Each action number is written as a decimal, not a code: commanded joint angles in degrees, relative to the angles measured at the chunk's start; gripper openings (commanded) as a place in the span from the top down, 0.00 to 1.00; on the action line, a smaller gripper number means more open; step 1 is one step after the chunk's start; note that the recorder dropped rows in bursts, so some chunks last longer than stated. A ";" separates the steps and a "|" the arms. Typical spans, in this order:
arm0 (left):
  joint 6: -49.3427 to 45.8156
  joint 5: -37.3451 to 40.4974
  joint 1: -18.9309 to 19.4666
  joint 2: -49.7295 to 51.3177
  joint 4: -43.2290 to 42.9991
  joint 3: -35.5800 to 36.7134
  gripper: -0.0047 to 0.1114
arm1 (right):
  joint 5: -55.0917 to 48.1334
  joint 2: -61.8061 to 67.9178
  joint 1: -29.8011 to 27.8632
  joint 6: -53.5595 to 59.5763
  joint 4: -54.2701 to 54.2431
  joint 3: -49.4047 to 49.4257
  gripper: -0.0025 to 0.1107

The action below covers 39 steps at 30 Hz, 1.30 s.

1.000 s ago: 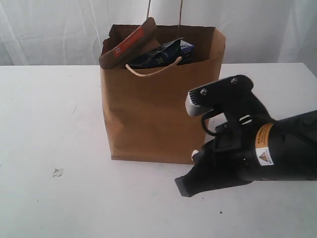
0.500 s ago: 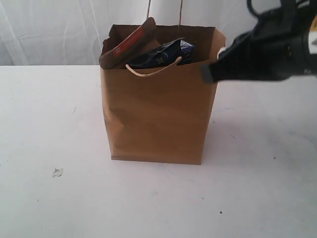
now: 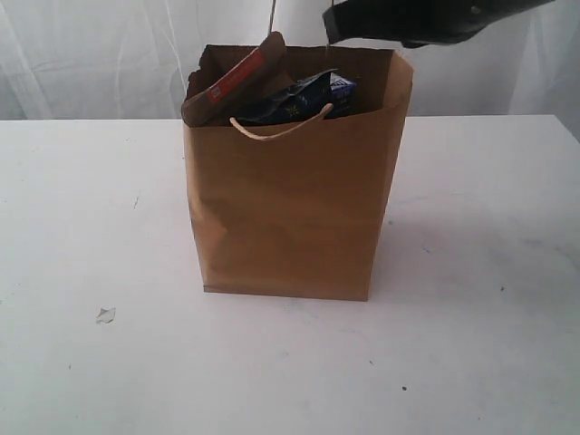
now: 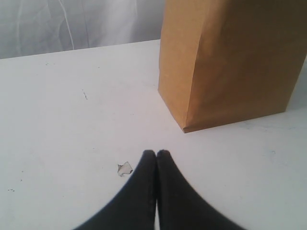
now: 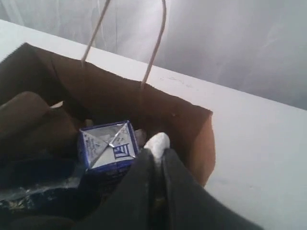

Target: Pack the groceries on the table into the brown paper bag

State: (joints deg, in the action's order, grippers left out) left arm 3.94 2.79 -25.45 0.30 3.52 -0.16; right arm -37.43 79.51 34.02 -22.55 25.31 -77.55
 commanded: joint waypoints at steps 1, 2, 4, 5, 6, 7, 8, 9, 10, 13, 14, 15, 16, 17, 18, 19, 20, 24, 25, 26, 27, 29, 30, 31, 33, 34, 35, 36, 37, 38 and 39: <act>0.03 -0.14 0.19 -0.30 0.59 0.16 0.96 | -1.76 4.94 -2.26 -0.20 0.35 -2.75 0.98; 0.03 -0.14 0.19 -0.30 0.59 0.16 0.96 | -2.03 5.90 -2.63 -0.20 0.35 -3.11 0.98; 0.03 -0.14 0.19 -0.30 0.59 0.16 0.96 | -2.42 7.26 -3.39 -0.20 0.22 -3.61 0.98; 0.03 -0.14 0.19 -0.30 0.59 0.16 0.96 | -2.56 7.68 -3.50 -0.20 0.22 -3.71 0.98; 0.03 -0.14 0.19 -0.30 0.59 0.16 0.96 | -2.56 8.11 -3.78 -0.20 0.09 -3.84 0.98; 0.03 -0.14 0.19 -0.30 0.59 0.16 0.96 | -2.46 8.34 -3.78 -0.20 0.09 -3.92 0.98; 0.03 -0.14 0.19 -0.30 0.59 0.16 0.96 | -2.18 8.51 -3.78 -0.20 0.09 -3.92 0.98; 0.03 -0.14 0.19 -0.30 0.59 0.16 0.96 | -1.91 8.75 -3.78 -0.20 0.09 -3.97 0.98; 0.03 -0.14 0.19 -0.30 0.59 0.16 0.96 | -1.56 8.75 -3.78 -0.20 0.09 -3.97 0.97; 0.03 -0.14 0.19 -0.30 0.59 0.16 0.96 | -0.83 8.90 -3.78 -0.20 0.00 -3.97 0.91; 0.03 -0.14 0.19 -0.30 0.59 0.16 0.96 | -0.73 8.90 -3.78 -0.20 0.00 -3.97 0.88; 0.03 -0.14 0.19 -0.30 0.59 0.16 0.96 | -0.73 8.90 -3.87 -0.20 0.00 -3.97 0.84; 0.03 -0.14 0.19 -0.30 0.59 0.16 0.96 | -0.73 8.90 -4.01 -0.20 0.00 -3.97 0.80; 0.03 -0.14 0.19 -0.30 0.59 0.16 0.96 | -0.73 8.90 -4.42 -0.09 0.00 -3.97 0.76; 0.03 -0.14 0.19 -0.30 0.59 0.16 0.96 | -1.14 8.90 -4.53 -0.09 0.00 -3.97 0.73; 0.03 -0.14 0.19 -0.30 0.59 0.16 0.96 | -1.31 8.90 -4.84 -0.09 0.00 -3.97 0.71; 0.03 -0.14 0.19 -0.30 0.59 0.16 0.96 | -1.59 8.90 -5.10 -0.09 0.00 -3.97 0.70; 0.03 -0.14 0.19 -0.30 0.59 0.16 0.96 | -3.09 8.63 -5.51 -0.09 0.00 -3.97 0.69; 0.03 -0.14 0.19 -0.30 0.59 0.16 0.96 | -3.24 8.23 -5.51 -0.09 0.00 -3.97 0.69; 0.03 -0.14 0.19 -0.30 0.59 0.16 0.96 | -3.33 7.85 -5.51 -0.09 0.00 -3.97 0.69; 0.03 -0.14 0.19 -0.30 0.59 0.16 0.96 | -3.38 7.19 -5.51 -0.09 -0.12 -3.97 0.69; 0.03 -0.14 0.19 -0.30 0.59 0.16 0.96 | -3.38 5.54 -5.30 -0.09 -0.12 -3.97 0.69; 0.03 -0.14 0.19 -0.30 0.59 0.16 0.96 | -3.38 4.27 -4.81 -0.09 -0.12 -3.61 0.69; 0.03 -0.14 0.19 -0.30 0.59 0.16 0.96 | -2.88 2.85 -4.40 -0.09 -0.12 -2.96 0.69; 0.03 -0.14 0.19 -0.30 0.59 0.16 0.96 | -1.30 -0.75 -3.62 -0.09 -0.12 -0.87 0.69; 0.03 -0.14 0.19 -0.30 0.59 0.16 0.96 | -0.18 -2.62 -3.39 -0.39 -0.12 0.76 0.69; 0.03 -0.14 0.19 -0.30 0.59 0.16 0.96 | 0.81 -4.21 -3.10 -0.39 -0.12 2.21 0.69; 0.03 -0.14 0.19 -0.30 0.59 0.16 0.96 | 2.34 -6.22 -3.09 -0.90 -0.26 4.23 0.69; 0.03 -0.14 0.19 -0.30 0.59 0.16 0.96 | 3.71 -8.13 -3.09 -1.75 -0.36 6.31 0.69; 0.03 -0.14 0.19 -0.30 0.59 0.16 0.96 | 4.86 -9.68 -3.09 -2.42 -0.36 8.36 0.69; 0.03 -0.14 0.19 -0.30 0.59 0.16 0.96 | 6.28 -11.61 -3.09 -3.19 -0.36 10.49 0.70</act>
State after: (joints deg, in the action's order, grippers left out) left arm 3.94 2.79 -25.45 0.30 3.52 -0.16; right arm -34.84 72.26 30.79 -23.85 24.94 -72.10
